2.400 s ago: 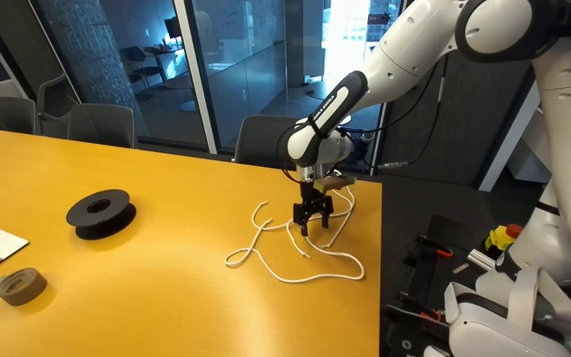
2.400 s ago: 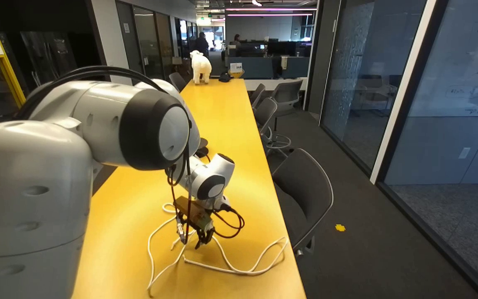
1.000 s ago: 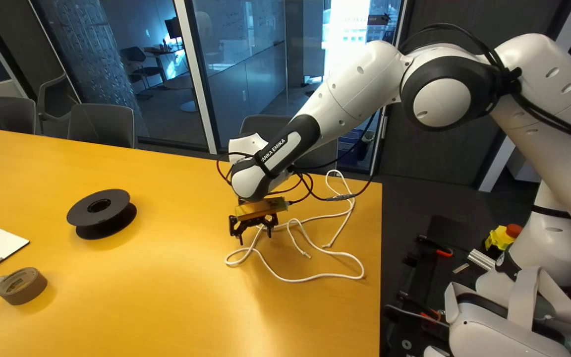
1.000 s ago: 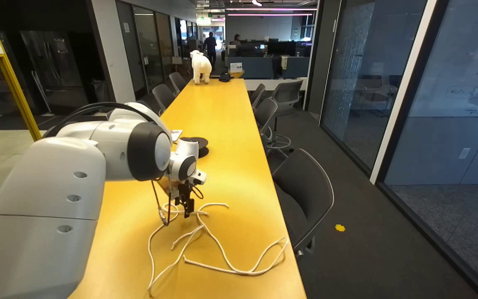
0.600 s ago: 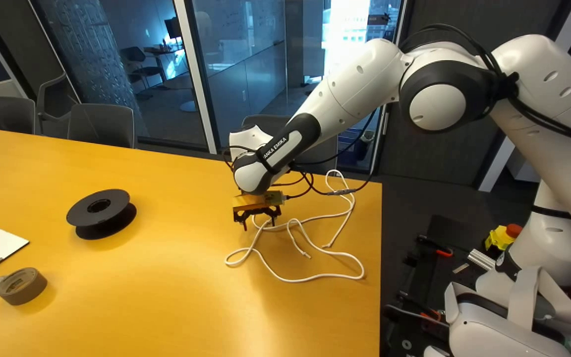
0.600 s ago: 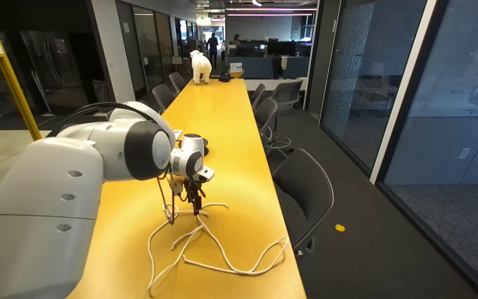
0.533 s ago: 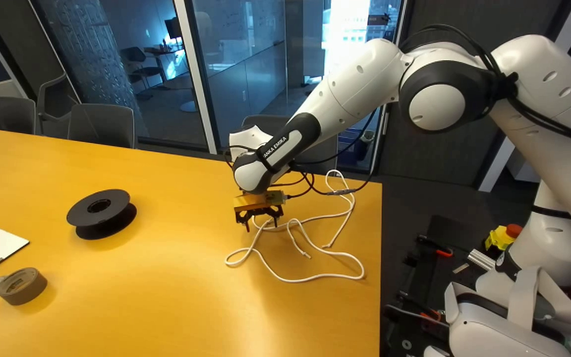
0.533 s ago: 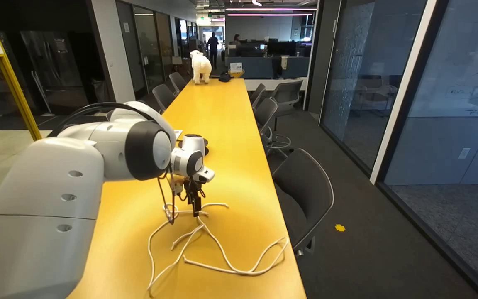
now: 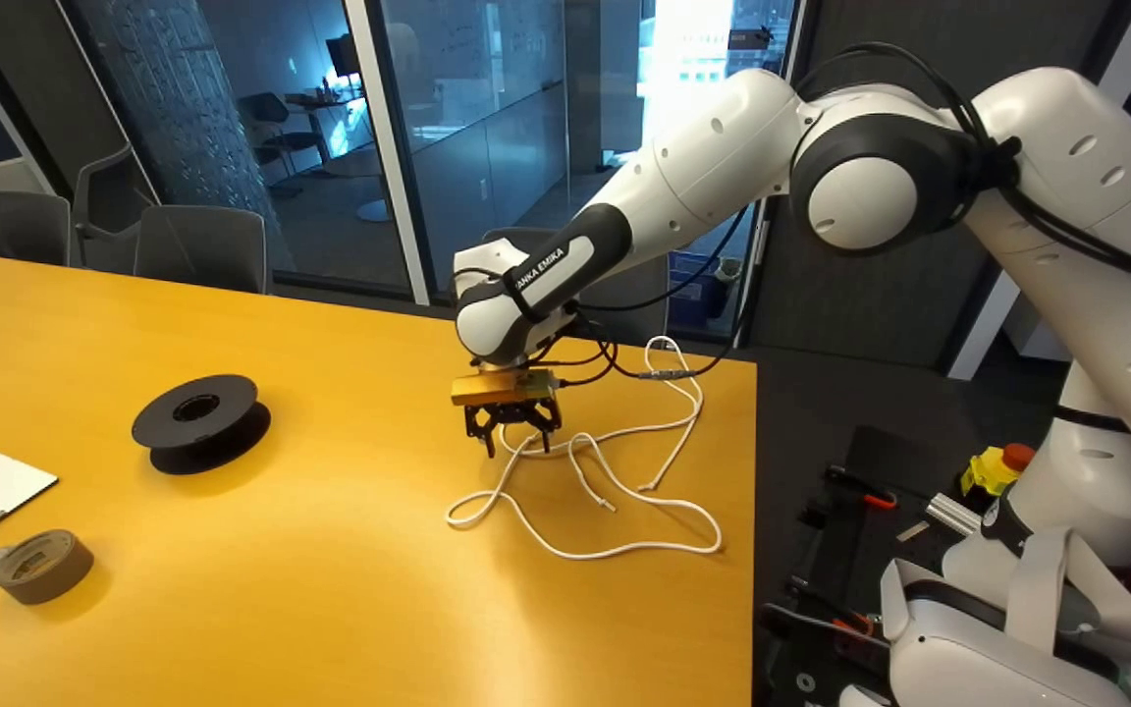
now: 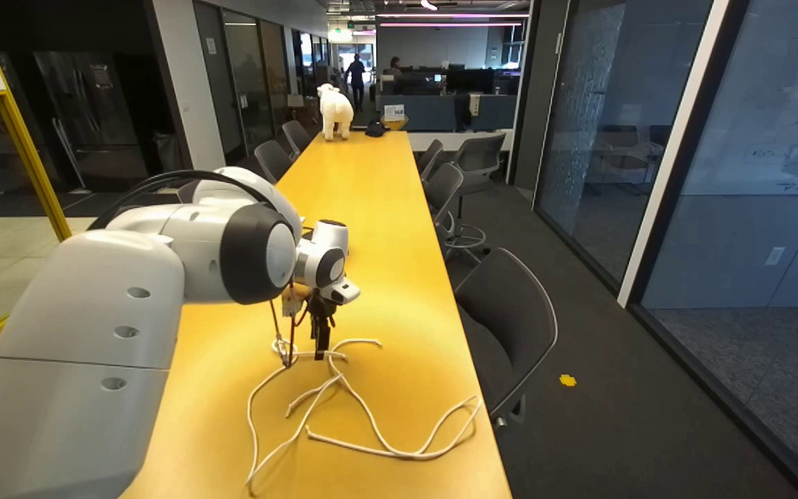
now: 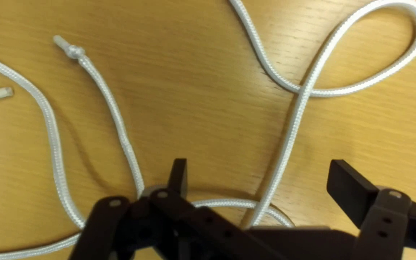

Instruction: Untangle the rope on the table.

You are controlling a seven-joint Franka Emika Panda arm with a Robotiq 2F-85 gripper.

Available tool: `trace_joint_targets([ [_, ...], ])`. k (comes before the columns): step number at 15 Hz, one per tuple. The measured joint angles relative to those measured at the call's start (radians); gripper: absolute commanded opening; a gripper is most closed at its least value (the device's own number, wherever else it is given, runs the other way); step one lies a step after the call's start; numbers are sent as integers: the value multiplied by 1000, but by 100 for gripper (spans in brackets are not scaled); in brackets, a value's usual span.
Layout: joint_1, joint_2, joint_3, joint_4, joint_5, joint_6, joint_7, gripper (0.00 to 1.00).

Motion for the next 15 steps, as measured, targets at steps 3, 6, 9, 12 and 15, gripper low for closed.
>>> trace_joint_targets([
  [3, -10, 8, 13, 0, 41, 79, 47, 100],
  [6, -12, 30, 21, 0, 52, 132, 92, 100],
  [9, -12, 53, 23, 0, 53, 156, 125, 100],
  [12, -11, 64, 23, 0, 53, 164, 144, 100],
  [15, -9, 66, 23, 0, 44, 165, 155, 100],
])
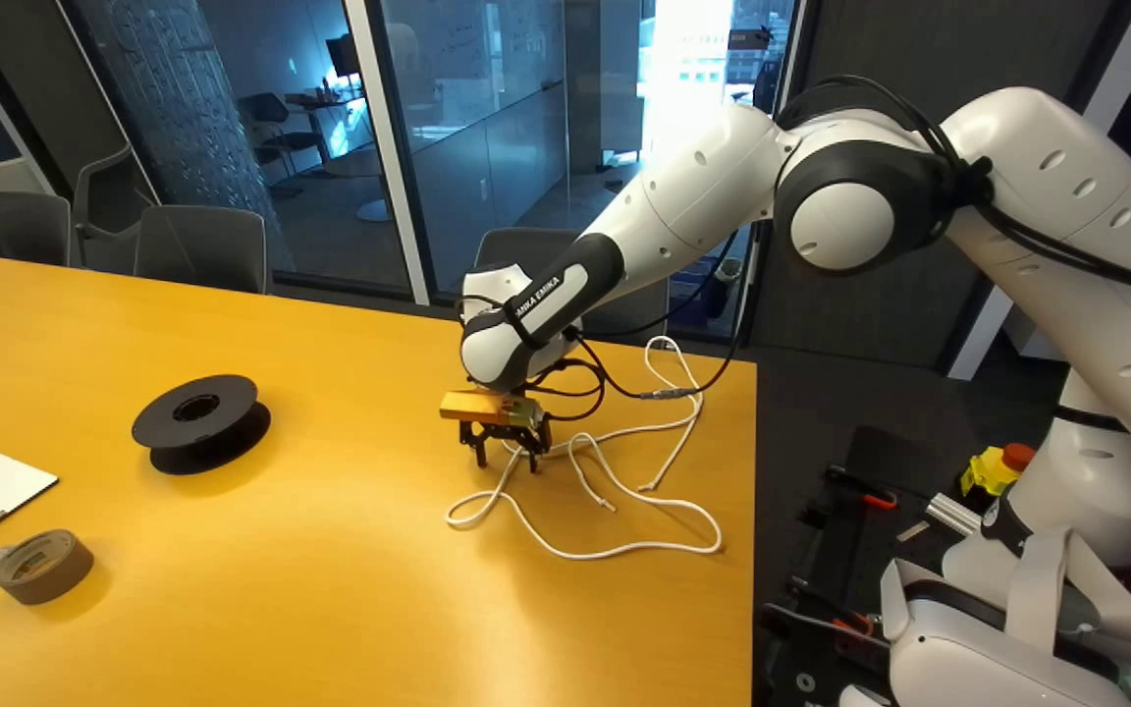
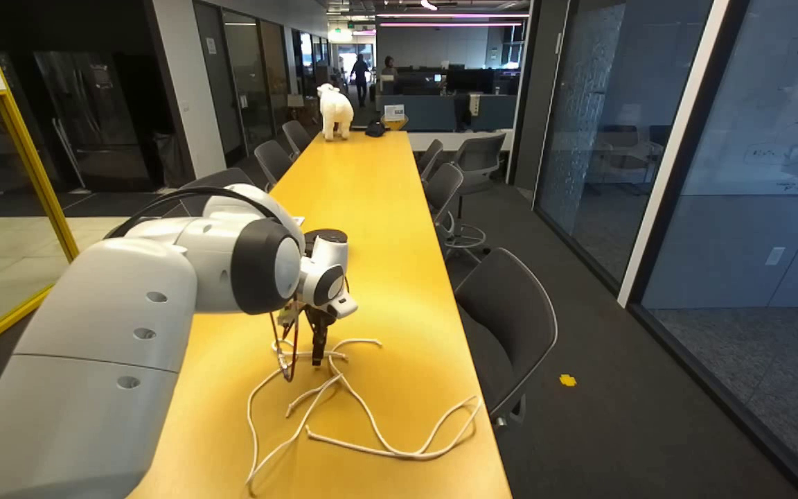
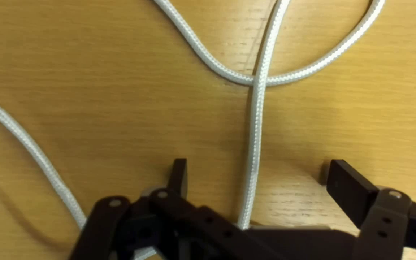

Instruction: Untangle the rope on the table.

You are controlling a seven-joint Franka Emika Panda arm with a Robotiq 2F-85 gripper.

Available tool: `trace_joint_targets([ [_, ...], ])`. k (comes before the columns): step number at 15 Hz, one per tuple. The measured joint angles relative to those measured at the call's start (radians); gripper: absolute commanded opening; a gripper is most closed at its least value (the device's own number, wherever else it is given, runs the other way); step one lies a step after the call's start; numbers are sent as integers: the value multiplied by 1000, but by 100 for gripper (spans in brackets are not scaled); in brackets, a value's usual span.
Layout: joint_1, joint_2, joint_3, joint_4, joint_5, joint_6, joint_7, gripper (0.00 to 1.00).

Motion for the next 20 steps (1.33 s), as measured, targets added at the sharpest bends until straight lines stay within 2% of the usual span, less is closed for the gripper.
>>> trace_joint_targets([
  [4, 2, 0, 0, 0, -5, 6, 5, 100],
  [5, 2, 0, 0, 0, -5, 8, 5, 95],
  [6, 2, 0, 0, 0, -6, 11, 5, 74],
  [8, 2, 0, -1, 0, -10, 18, 5, 70],
  [16, 4, -10, -4, 0, -56, 30, 5, 9],
  [18, 5, -12, -5, 0, -76, 29, 5, 2],
  [20, 6, -14, -6, -2, -94, 29, 5, 0],
])
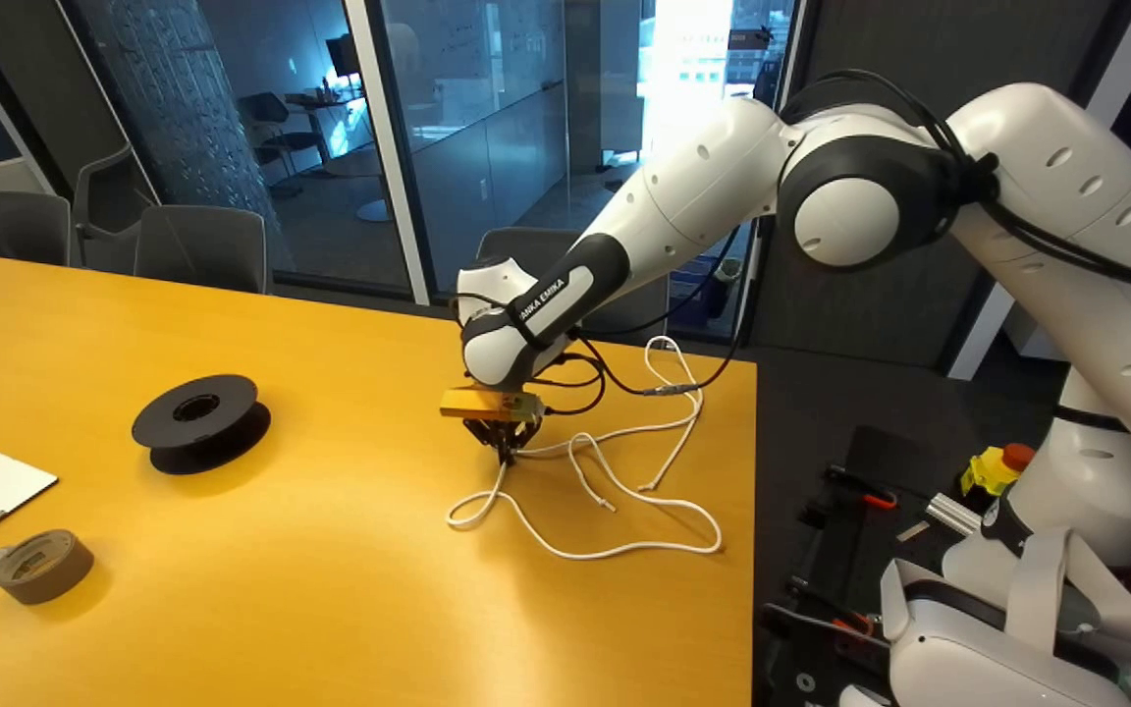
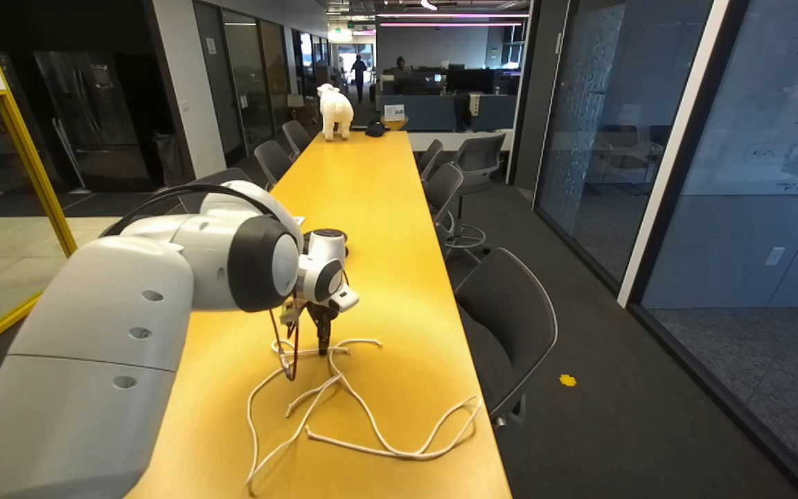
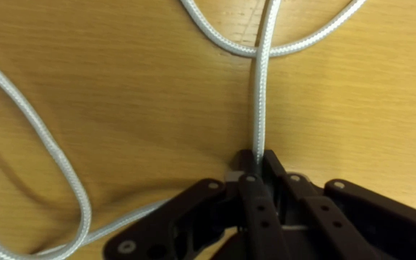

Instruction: Untangle the rope on the table.

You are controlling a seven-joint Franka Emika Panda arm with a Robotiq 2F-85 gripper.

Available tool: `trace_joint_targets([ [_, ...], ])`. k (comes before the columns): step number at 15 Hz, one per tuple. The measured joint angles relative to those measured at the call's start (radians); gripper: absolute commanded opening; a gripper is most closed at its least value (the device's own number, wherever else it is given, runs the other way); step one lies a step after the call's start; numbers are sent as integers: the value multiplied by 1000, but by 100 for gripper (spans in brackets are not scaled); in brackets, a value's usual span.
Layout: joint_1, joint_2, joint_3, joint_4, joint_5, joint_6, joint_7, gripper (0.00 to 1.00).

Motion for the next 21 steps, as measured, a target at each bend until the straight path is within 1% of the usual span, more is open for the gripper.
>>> trace_joint_targets([
  [1, 1, -2, 0, -3, -9, -1, 0, 5],
  [4, 2, -12, -1, -16, -24, -23, -3, 6],
  [9, 20, -69, 0, -19, -28, -185, 7, 6],
  [13, 56, -146, 2, -30, -29, -296, 95, 6],
  [16, 66, -202, 19, -87, -23, -310, 173, 6],
  [21, 83, -293, 57, -260, -3, -299, 342, 6],
])
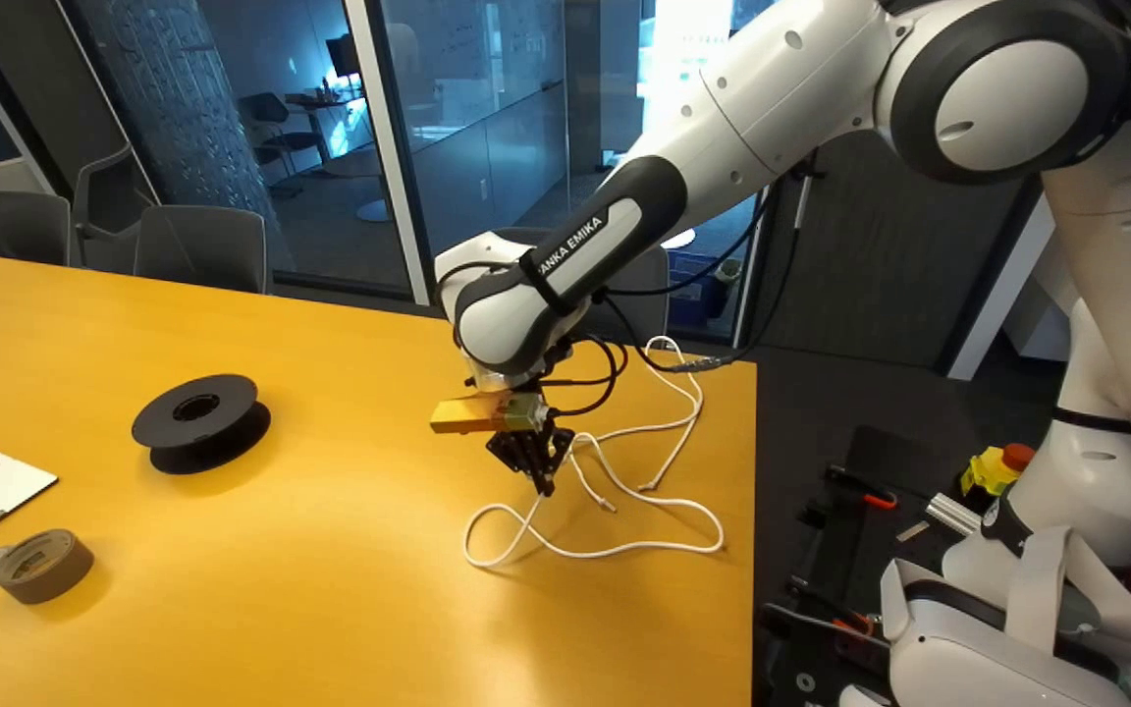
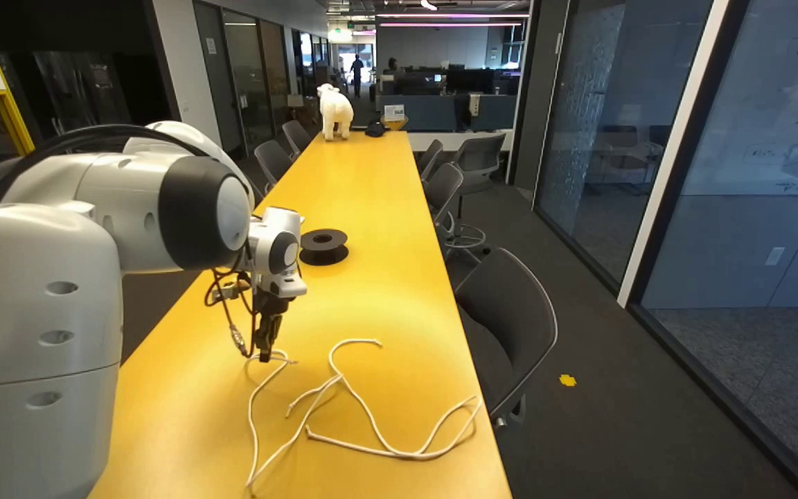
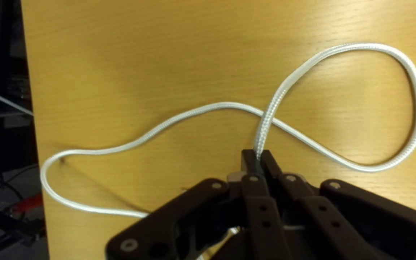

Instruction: Untangle the rope on the table.

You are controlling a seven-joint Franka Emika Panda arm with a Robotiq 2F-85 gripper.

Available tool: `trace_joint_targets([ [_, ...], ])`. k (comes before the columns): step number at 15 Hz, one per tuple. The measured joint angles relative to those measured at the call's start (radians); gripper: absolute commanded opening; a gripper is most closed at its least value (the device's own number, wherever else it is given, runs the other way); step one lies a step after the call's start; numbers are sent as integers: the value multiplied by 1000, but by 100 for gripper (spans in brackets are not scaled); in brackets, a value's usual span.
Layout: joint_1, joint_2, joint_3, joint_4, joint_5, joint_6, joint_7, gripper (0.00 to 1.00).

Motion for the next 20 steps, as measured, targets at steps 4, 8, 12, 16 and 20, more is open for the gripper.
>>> trace_joint_targets([
  [4, 32, -56, 26, -128, 10, 53, 167, 6],
  [8, 65, -114, 52, -241, 16, 115, 337, 5],
  [12, 75, -190, 86, -387, 40, 214, 471, 5],
  [16, 72, -243, 113, -523, 98, 320, 515, 5],
  [20, 44, -263, 140, -626, 177, 420, 497, 5],
])
